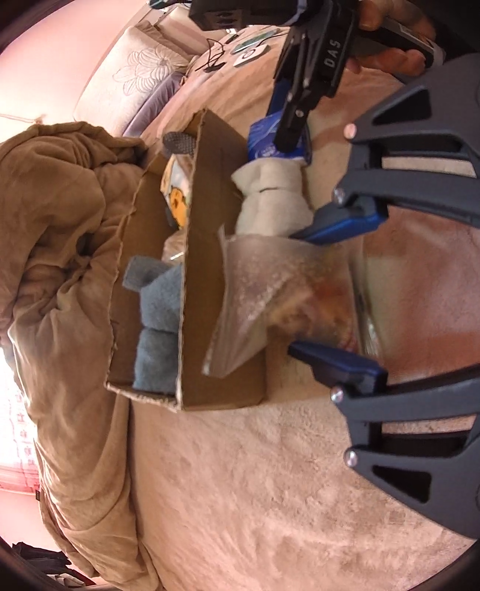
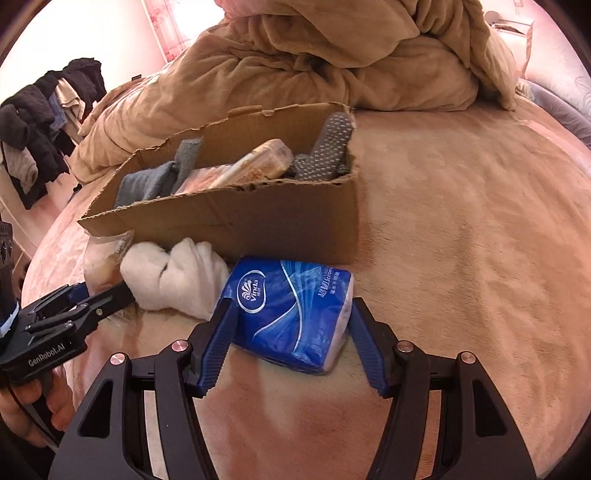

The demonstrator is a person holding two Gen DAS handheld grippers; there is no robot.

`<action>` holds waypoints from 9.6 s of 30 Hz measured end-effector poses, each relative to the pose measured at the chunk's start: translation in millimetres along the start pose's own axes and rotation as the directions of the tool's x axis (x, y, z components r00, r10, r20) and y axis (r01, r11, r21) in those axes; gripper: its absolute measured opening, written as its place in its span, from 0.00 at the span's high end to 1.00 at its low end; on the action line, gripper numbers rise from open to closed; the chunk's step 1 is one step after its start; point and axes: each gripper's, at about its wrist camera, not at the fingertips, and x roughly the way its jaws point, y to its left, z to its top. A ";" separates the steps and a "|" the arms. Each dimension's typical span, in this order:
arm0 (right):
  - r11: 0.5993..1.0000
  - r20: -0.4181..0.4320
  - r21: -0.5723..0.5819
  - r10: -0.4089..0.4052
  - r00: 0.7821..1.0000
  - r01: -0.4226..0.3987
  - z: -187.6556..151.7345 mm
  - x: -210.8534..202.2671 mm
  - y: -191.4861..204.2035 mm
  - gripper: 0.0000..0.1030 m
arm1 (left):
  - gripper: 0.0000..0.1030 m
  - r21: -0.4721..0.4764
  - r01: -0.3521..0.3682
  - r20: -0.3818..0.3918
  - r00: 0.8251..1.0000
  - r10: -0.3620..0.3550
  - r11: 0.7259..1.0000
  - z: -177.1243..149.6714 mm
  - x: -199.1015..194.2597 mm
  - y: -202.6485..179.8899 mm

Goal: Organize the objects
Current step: 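Grasp the snack bag with the left gripper while the right gripper grasps the blue tissue pack, then carry the snack bag and blue tissue pack over the box with both grippers, then lower the snack bag and blue tissue pack into the box and open both grippers, then move the right gripper to the white socks and grasp them, then lift the white socks with the right gripper and carry them over the box, then release the white socks into the box with the right gripper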

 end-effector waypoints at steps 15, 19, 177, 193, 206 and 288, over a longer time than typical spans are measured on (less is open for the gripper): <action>0.998 0.052 -0.025 -0.064 0.997 0.066 0.3 -32.7 13.4 0.86 | 0.51 -0.010 0.005 0.055 0.998 -0.004 1.000 -3.9 -48.7 -2.6; 0.996 0.076 -0.029 -0.078 0.994 0.080 2.4 -48.2 17.7 0.88 | 0.51 -0.012 0.002 0.072 0.997 -0.002 1.000 -3.0 -66.2 -4.7; 0.997 0.004 -0.075 0.027 1.000 -0.026 9.5 16.4 68.8 0.43 | 0.23 -0.143 -0.006 -0.048 0.999 -0.001 0.990 -5.1 -47.3 50.3; 0.994 0.023 -0.079 0.071 0.997 -0.069 5.0 8.6 80.3 0.73 | 0.23 -0.119 0.001 -0.013 1.000 -0.002 0.993 0.5 -69.2 35.1; 0.995 0.123 -0.100 0.035 0.992 -0.023 6.1 -57.8 71.5 0.73 | 0.23 -0.090 -0.003 0.038 0.999 0.006 0.996 12.1 -108.9 12.3; 0.992 0.104 0.051 -0.119 0.987 0.114 72.5 -44.7 -4.9 0.43 | 0.23 -0.073 -0.031 0.048 0.998 0.034 0.997 60.8 -98.1 4.5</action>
